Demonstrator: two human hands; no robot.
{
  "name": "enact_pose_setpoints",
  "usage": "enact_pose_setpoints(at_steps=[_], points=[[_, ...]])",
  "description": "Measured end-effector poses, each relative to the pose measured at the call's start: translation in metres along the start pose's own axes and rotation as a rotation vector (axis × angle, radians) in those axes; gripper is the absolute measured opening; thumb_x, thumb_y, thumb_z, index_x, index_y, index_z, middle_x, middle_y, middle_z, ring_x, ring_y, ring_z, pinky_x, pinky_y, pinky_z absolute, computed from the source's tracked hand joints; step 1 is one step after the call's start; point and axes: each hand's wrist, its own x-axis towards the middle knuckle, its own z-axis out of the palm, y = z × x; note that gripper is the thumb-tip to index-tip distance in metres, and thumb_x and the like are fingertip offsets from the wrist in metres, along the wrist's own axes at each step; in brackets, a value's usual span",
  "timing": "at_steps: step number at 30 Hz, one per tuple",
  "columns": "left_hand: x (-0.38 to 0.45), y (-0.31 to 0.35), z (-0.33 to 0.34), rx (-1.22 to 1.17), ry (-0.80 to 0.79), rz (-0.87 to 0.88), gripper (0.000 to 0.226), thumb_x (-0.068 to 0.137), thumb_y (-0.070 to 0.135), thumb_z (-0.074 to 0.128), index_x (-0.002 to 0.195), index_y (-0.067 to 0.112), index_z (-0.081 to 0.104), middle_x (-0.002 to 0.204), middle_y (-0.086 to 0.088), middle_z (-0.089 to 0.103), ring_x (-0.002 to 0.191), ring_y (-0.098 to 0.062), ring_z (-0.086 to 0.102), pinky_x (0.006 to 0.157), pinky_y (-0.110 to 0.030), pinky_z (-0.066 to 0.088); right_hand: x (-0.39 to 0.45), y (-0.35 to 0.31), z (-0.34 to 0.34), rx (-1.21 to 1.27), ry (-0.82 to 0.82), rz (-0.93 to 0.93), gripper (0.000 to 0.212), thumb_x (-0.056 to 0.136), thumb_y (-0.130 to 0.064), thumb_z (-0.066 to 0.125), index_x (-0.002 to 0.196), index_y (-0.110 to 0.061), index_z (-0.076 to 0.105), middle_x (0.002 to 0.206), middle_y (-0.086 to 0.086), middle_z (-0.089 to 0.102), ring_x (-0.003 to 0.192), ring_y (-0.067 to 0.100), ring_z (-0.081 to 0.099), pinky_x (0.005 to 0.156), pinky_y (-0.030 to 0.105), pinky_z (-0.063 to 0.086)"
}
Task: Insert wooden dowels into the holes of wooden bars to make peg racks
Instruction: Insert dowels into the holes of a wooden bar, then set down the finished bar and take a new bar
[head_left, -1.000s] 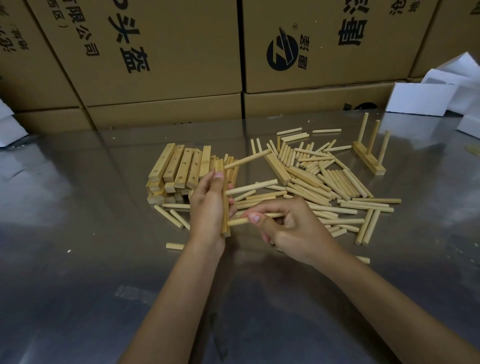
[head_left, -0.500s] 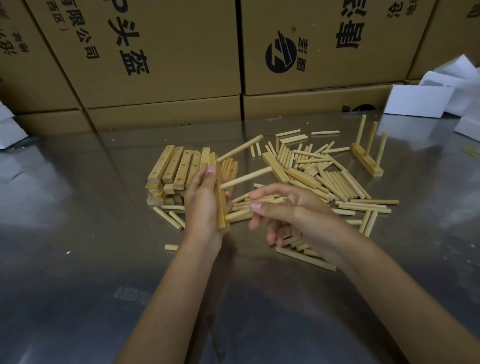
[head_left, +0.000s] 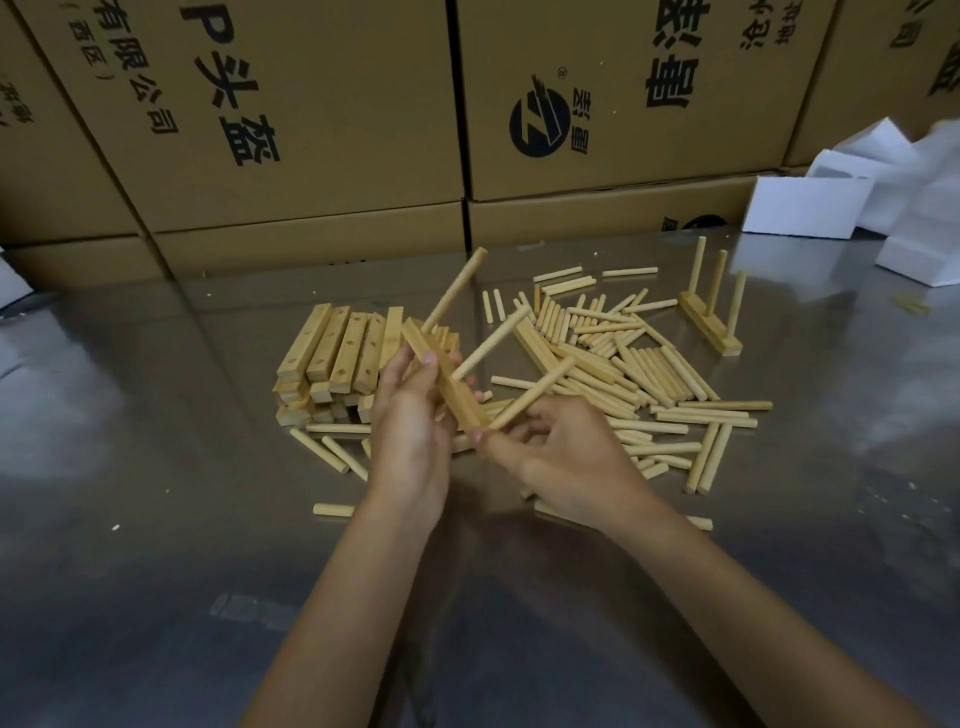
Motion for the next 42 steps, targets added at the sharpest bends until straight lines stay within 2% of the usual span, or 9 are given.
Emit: enact_pose_setpoints(at_steps=[3, 8, 11, 18, 28, 32, 35, 38, 42], points=[[-0.002, -0.004, 0.0, 0.128, -0.062, -0.039, 0.038, 0.098, 0.011, 0.057, 0.135, 0.02, 0.053, 0.119, -0.007, 0.07, 0.1, -0.02, 0.072, 0.075, -0.033, 0.06, 0.013, 0.007, -0.03, -0.16, 0.13, -0.082, 0.011, 0.083, -0.033, 0.076, 0.082, -0.023, 0.073, 0.068, -0.009, 0.067, 0.061, 0.001, 0.059, 0.056, 0.021, 0.049], [-0.002, -0.005, -0.002, 0.173, -0.044, -0.063, 0.03, 0.097, 0.009, 0.057, 0.126, 0.015, 0.059, 0.116, -0.009, 0.07, 0.103, -0.023, 0.07, 0.083, -0.037, 0.059, 0.031, 0.032, -0.103, -0.38, 0.452, -0.044, 0.008, 0.086, -0.033, 0.073, 0.083, -0.027, 0.07, 0.066, -0.015, 0.063, 0.06, -0.001, 0.058, 0.051, 0.014, 0.043], [-0.001, -0.005, -0.004, 0.187, -0.047, -0.068, 0.024, 0.097, 0.011, 0.057, 0.12, 0.015, 0.062, 0.114, -0.009, 0.07, 0.104, -0.025, 0.07, 0.082, -0.036, 0.058, 0.035, 0.055, -0.141, -0.457, 0.636, 0.053, 0.017, 0.085, -0.034, 0.072, 0.084, -0.017, 0.075, 0.062, -0.012, 0.061, 0.062, 0.012, 0.061, 0.062, 0.023, 0.044], [-0.004, -0.006, -0.004, 0.214, -0.055, -0.087, 0.021, 0.099, 0.013, 0.054, 0.117, 0.016, 0.064, 0.115, -0.009, 0.069, 0.107, -0.025, 0.068, 0.084, -0.035, 0.056, 0.047, 0.092, -0.159, -0.561, 0.635, 0.229, 0.03, 0.089, -0.034, 0.071, 0.104, -0.009, 0.075, 0.078, 0.008, 0.066, 0.077, 0.029, 0.064, 0.074, 0.04, 0.055], [-0.001, -0.002, -0.006, 0.257, -0.024, -0.064, 0.02, 0.1, 0.011, 0.051, 0.11, 0.015, 0.068, 0.106, -0.008, 0.073, 0.095, -0.022, 0.071, 0.079, -0.032, 0.058, 0.059, 0.109, -0.157, -0.426, 0.764, 0.299, 0.036, 0.083, -0.044, 0.075, 0.091, -0.009, 0.076, 0.077, 0.008, 0.066, 0.081, 0.028, 0.063, 0.074, 0.045, 0.056], [0.004, 0.001, -0.01, 0.499, 0.04, 0.108, 0.025, 0.099, 0.005, 0.05, 0.105, 0.017, 0.071, 0.096, -0.004, 0.074, 0.082, -0.015, 0.07, 0.073, -0.027, 0.059, 0.054, 0.106, -0.154, -0.498, 0.834, 0.239, 0.048, 0.077, -0.047, 0.079, 0.099, -0.009, 0.06, 0.099, 0.011, 0.058, 0.099, 0.031, 0.053, 0.075, 0.042, 0.048], [0.005, 0.002, -0.014, 0.751, 0.007, 0.282, 0.028, 0.097, 0.002, 0.049, 0.101, 0.02, 0.07, 0.098, 0.0, 0.071, 0.096, -0.015, 0.067, 0.083, -0.028, 0.055, 0.046, 0.096, -0.152, -0.532, 0.904, 0.135, 0.029, 0.083, -0.031, 0.076, 0.091, -0.014, 0.054, 0.095, 0.009, 0.055, 0.097, 0.03, 0.051, 0.071, 0.037, 0.038], [0.004, 0.006, -0.017, 0.929, 0.039, 0.501, 0.026, 0.096, 0.003, 0.05, 0.1, 0.02, 0.069, 0.101, 0.004, 0.069, 0.093, -0.001, 0.061, 0.077, -0.011, 0.046, 0.041, 0.079, -0.139, -0.541, 0.89, 0.028, 0.007, 0.085, -0.012, 0.065, 0.083, -0.014, 0.058, 0.087, 0.01, 0.061, 0.092, 0.031, 0.056, 0.071, 0.035, 0.042], [0.007, 0.014, -0.028, 1.148, 0.221, 0.798, 0.028, 0.089, 0.0, 0.053, 0.109, 0.014, 0.068, 0.112, 0.003, 0.058, 0.115, -0.018, 0.049, 0.099, -0.03, 0.035, 0.033, 0.052, -0.097, -0.526, 0.751, -0.1, 0.011, 0.084, -0.014, 0.062, 0.077, -0.019, 0.056, 0.076, -0.001, 0.058, 0.078, 0.02, 0.055, 0.064, 0.029, 0.038]])
